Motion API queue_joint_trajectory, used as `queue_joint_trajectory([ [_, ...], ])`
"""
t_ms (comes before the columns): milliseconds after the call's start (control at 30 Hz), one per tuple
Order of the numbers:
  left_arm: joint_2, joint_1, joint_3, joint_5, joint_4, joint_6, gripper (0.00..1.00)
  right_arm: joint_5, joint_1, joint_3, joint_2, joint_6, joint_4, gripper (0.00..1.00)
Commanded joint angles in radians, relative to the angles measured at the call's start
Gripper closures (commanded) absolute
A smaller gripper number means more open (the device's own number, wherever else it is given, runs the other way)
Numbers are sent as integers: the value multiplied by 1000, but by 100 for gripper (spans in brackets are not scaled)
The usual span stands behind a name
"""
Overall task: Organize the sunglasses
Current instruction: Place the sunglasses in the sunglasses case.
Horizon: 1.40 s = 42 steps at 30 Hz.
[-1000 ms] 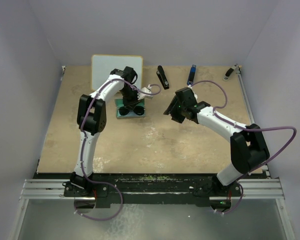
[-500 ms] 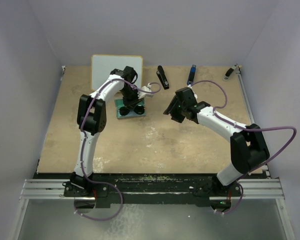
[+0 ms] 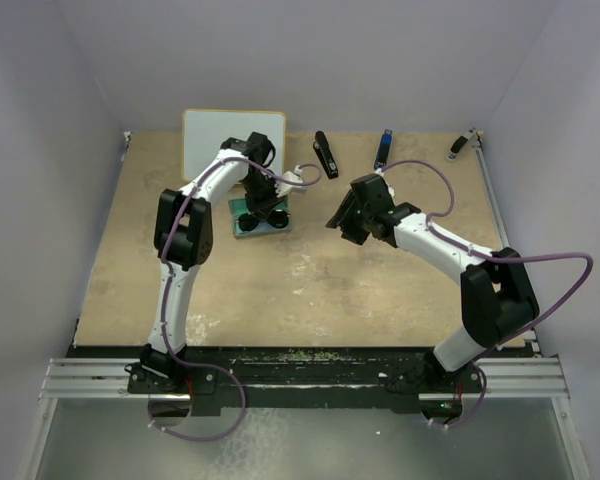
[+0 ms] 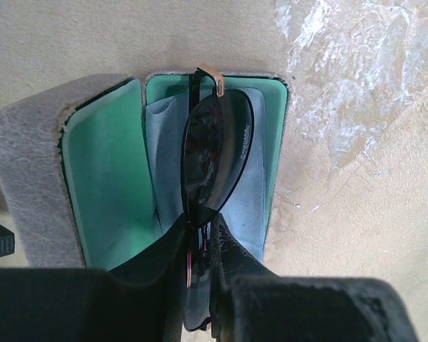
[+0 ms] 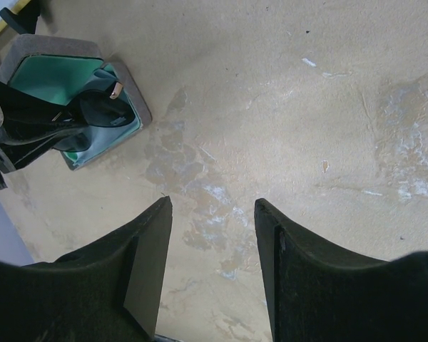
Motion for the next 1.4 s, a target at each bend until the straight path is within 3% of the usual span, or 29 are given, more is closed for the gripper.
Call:
queue_joint_trajectory([
  [0,-37,18,-10,-68,15,-34,96,-12,-4,15,-9,-1,15,46],
  [667,-96,17,-123,-39,104,-111,96,-24,-4,6,-14,4,26,47],
  [900,-72,18,-114,-12,98,-137,81,-20,-4,3,-19,4,28,47],
  [1200,-108,18,-151,-4,144,-150,74,-32,-4,2,-16,3,34,46],
  [1367,-136,17,-167,-17,165,-157,60,-42,-4,-1,-17,4,52,44],
])
